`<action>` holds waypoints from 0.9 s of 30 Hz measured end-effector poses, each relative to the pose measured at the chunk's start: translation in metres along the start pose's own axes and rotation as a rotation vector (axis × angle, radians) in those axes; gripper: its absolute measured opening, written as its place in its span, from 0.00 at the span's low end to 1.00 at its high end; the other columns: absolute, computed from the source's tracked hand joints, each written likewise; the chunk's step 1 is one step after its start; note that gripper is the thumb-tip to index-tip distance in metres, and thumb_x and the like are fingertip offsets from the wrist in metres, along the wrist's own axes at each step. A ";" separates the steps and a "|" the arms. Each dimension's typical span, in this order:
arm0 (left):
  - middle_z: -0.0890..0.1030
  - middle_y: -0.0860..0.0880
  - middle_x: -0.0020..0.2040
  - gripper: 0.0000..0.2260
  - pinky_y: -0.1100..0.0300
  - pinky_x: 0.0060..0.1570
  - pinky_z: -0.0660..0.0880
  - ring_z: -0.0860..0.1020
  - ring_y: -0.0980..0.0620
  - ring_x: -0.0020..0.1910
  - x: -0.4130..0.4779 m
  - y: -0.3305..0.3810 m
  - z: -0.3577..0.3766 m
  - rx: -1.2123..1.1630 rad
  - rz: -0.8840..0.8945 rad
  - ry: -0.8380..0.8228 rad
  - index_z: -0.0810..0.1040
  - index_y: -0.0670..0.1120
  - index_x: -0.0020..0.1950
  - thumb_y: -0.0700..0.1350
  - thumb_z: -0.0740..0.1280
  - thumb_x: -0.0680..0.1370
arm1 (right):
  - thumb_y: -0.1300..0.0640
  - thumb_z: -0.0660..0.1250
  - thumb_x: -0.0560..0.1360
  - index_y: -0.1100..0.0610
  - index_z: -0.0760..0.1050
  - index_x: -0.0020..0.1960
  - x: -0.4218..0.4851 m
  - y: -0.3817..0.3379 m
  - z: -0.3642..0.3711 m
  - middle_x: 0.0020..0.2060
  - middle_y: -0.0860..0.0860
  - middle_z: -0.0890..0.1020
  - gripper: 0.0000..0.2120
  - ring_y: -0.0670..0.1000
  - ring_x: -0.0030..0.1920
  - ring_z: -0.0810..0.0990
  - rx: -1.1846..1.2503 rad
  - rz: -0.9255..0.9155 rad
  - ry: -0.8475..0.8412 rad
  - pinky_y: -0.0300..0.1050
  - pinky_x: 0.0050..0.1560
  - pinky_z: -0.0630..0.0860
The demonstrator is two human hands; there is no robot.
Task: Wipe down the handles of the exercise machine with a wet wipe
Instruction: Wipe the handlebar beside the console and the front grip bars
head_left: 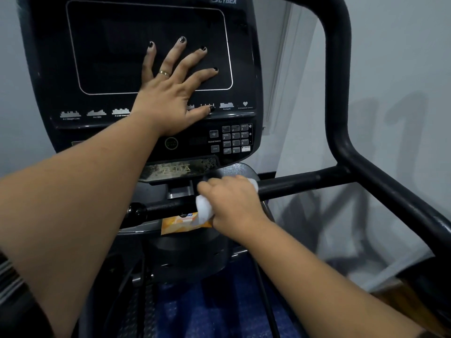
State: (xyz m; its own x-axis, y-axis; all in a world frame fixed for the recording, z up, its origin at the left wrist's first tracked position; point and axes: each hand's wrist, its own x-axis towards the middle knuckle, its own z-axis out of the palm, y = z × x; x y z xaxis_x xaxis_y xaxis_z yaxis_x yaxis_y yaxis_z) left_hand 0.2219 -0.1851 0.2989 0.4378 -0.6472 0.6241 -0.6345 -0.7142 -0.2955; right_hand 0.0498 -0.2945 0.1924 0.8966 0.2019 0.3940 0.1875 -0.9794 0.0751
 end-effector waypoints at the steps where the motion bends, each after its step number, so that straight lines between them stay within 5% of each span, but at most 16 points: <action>1: 0.50 0.54 0.80 0.30 0.34 0.73 0.40 0.41 0.47 0.79 0.000 0.000 0.000 -0.001 0.000 -0.002 0.56 0.60 0.77 0.67 0.54 0.76 | 0.62 0.74 0.54 0.52 0.75 0.43 -0.002 0.001 0.005 0.35 0.48 0.78 0.19 0.55 0.35 0.78 -0.003 -0.042 0.064 0.44 0.37 0.64; 5: 0.50 0.54 0.80 0.30 0.35 0.73 0.40 0.41 0.48 0.79 0.000 0.000 0.000 0.001 0.000 -0.001 0.56 0.60 0.77 0.67 0.53 0.76 | 0.67 0.69 0.57 0.54 0.77 0.45 -0.014 0.026 0.019 0.36 0.50 0.77 0.18 0.55 0.34 0.76 -0.056 -0.156 0.258 0.46 0.34 0.70; 10: 0.50 0.54 0.80 0.30 0.34 0.73 0.41 0.41 0.47 0.79 0.000 -0.001 0.001 -0.005 0.001 0.002 0.56 0.60 0.77 0.67 0.54 0.76 | 0.63 0.70 0.57 0.55 0.76 0.41 -0.022 0.053 0.021 0.32 0.50 0.76 0.13 0.55 0.31 0.76 -0.091 -0.040 0.342 0.46 0.33 0.69; 14: 0.50 0.53 0.80 0.30 0.34 0.73 0.40 0.41 0.47 0.79 0.000 0.000 0.001 -0.009 0.005 0.004 0.56 0.59 0.77 0.67 0.54 0.76 | 0.58 0.66 0.65 0.55 0.75 0.39 -0.031 0.074 0.023 0.31 0.50 0.76 0.03 0.55 0.31 0.75 -0.080 -0.008 0.350 0.46 0.33 0.66; 16: 0.50 0.53 0.80 0.30 0.34 0.73 0.41 0.42 0.47 0.79 0.000 0.000 0.001 -0.006 0.004 0.003 0.56 0.59 0.77 0.67 0.54 0.76 | 0.54 0.69 0.70 0.54 0.73 0.38 -0.039 0.091 0.023 0.31 0.50 0.75 0.06 0.56 0.32 0.75 -0.021 0.089 0.354 0.47 0.33 0.67; 20: 0.50 0.53 0.80 0.31 0.34 0.73 0.41 0.42 0.46 0.79 0.000 0.000 0.000 -0.010 0.002 -0.002 0.57 0.59 0.77 0.67 0.54 0.76 | 0.52 0.61 0.68 0.55 0.75 0.37 -0.042 0.106 0.009 0.30 0.54 0.78 0.08 0.60 0.33 0.77 0.075 0.313 0.231 0.46 0.33 0.65; 23: 0.50 0.53 0.80 0.31 0.33 0.73 0.41 0.41 0.46 0.79 0.001 0.001 -0.001 -0.015 -0.002 -0.011 0.57 0.59 0.77 0.67 0.54 0.76 | 0.52 0.55 0.76 0.56 0.77 0.41 -0.025 0.089 -0.008 0.40 0.59 0.83 0.14 0.64 0.44 0.79 0.059 0.488 0.028 0.48 0.40 0.63; 27: 0.50 0.53 0.80 0.31 0.33 0.73 0.40 0.41 0.46 0.79 0.000 0.001 -0.001 -0.008 -0.005 -0.012 0.57 0.59 0.77 0.67 0.54 0.76 | 0.51 0.58 0.76 0.55 0.79 0.50 -0.002 0.035 -0.022 0.49 0.56 0.83 0.13 0.60 0.51 0.79 0.075 0.353 -0.145 0.47 0.42 0.62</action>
State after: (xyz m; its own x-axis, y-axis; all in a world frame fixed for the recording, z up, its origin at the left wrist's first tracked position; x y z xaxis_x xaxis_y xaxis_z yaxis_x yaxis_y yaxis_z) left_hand 0.2213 -0.1857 0.2994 0.4484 -0.6466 0.6172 -0.6373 -0.7154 -0.2865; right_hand 0.0460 -0.3296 0.2139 0.9576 -0.1435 0.2497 -0.1189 -0.9867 -0.1109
